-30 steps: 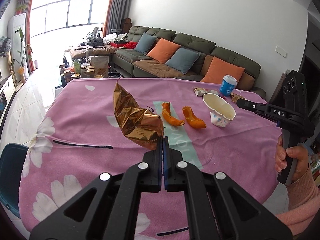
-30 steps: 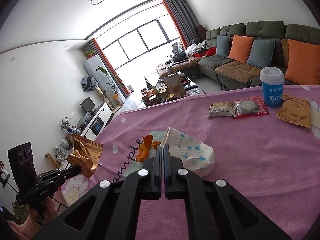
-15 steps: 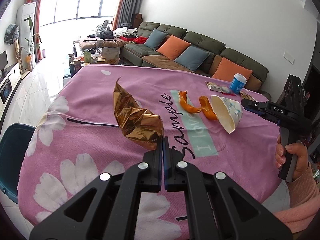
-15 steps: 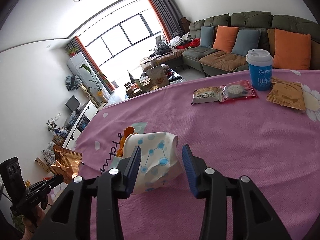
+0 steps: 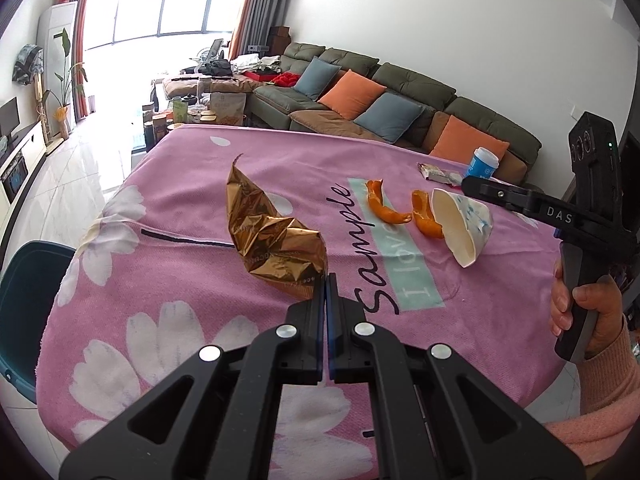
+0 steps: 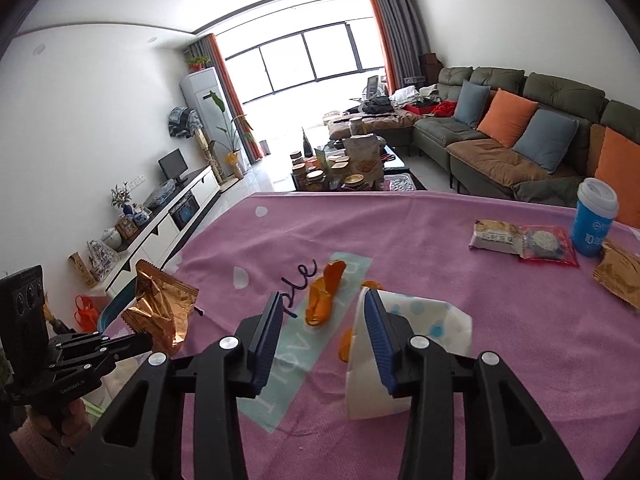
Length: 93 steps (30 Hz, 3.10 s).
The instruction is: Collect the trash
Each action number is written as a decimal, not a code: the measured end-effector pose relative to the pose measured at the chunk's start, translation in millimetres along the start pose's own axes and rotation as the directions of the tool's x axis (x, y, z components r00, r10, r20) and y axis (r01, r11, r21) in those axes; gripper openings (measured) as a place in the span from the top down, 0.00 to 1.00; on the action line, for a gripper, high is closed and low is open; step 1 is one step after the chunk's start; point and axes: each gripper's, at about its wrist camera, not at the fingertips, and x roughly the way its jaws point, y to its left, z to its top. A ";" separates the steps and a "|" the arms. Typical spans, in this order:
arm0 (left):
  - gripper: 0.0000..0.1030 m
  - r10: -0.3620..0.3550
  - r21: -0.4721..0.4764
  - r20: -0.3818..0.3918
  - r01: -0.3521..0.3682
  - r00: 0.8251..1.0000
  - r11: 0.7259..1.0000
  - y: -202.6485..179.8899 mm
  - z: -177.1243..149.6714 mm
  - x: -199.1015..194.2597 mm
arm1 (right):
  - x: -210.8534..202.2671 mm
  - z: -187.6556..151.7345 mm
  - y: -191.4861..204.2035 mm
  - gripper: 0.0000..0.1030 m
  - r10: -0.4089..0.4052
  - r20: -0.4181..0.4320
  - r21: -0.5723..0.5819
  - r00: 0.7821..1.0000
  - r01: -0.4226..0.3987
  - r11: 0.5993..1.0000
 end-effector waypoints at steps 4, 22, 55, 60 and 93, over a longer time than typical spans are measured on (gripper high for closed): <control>0.99 0.008 -0.004 0.005 -0.008 1.000 1.000 1.6 -1.4 -2.2 | 36.1 0.3 23.3 0.65 0.010 -0.082 -0.055 0.997 -0.015 0.998; 0.99 0.023 -0.070 0.018 -0.021 1.000 0.997 37.2 -14.2 -12.4 | 92.3 -3.7 20.1 0.85 -0.172 -0.200 -0.033 0.965 0.169 0.985; 0.99 0.165 -0.133 0.069 -0.155 0.984 0.979 78.6 -26.3 -72.7 | 62.8 -6.6 171.7 0.86 0.333 -0.175 -0.184 0.927 -0.363 0.913; 0.99 0.196 -0.157 0.066 -0.184 0.978 0.970 89.8 -28.6 -81.6 | 71.1 -6.1 184.6 0.86 0.362 -0.201 -0.196 0.910 -0.399 0.896; 0.99 0.376 -0.305 0.049 -0.344 0.926 0.888 176.2 -42.5 -121.7 | 138.6 0.9 283.1 0.86 0.439 -0.345 -0.297 0.830 -0.540 0.787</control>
